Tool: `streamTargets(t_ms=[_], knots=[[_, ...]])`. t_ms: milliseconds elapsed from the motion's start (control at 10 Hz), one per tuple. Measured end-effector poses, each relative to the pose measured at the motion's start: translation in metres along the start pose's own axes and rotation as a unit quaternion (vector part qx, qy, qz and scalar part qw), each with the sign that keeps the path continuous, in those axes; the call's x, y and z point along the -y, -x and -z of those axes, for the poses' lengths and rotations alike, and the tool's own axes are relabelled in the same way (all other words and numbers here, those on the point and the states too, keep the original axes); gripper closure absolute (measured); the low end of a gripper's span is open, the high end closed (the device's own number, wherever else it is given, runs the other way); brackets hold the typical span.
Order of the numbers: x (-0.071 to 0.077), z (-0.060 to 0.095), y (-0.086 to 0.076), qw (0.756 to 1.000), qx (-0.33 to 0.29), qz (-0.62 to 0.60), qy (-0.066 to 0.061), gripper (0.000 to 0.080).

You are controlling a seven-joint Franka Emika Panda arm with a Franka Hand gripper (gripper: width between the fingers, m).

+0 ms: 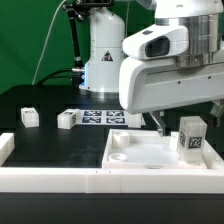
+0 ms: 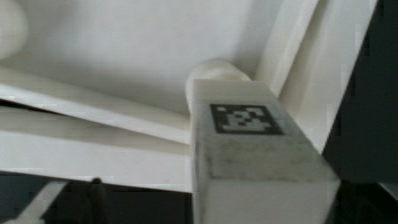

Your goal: Assemble one leg

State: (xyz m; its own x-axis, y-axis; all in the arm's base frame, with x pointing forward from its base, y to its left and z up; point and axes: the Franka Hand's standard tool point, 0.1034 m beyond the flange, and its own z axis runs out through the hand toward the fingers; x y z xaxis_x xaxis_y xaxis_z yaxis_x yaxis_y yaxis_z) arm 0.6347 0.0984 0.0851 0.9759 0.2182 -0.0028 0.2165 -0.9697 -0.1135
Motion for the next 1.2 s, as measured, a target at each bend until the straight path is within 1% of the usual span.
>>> streamTargets(t_ms=[100,200,300,400,700,800,900,1000,1200], knots=[[0.000,0.000,0.000,1.000,0.000,0.001,0.000,0.0160],[0.000,0.000,0.000,1.000,0.000,0.001,0.000,0.0336],[0.000,-0.001,0.000,1.000,0.000,0.001,0.000,0.0336],[0.000,-0.001,0.000,1.000,0.001,0.001,0.000,0.0509],[0.000,-0.001,0.000,1.000,0.001,-0.005,0.000,0.0508],[0.002,-0.001,0.000,1.000,-0.001,-0.025,-0.001,0.0508],[0.008,-0.002,0.001,0.994,-0.011,-0.105,-0.001,0.0508],[0.013,-0.003,0.002,0.985,-0.015,-0.170,-0.004,0.0508],[0.013,-0.004,0.003,0.961,-0.020,-0.275,-0.002,0.0508]])
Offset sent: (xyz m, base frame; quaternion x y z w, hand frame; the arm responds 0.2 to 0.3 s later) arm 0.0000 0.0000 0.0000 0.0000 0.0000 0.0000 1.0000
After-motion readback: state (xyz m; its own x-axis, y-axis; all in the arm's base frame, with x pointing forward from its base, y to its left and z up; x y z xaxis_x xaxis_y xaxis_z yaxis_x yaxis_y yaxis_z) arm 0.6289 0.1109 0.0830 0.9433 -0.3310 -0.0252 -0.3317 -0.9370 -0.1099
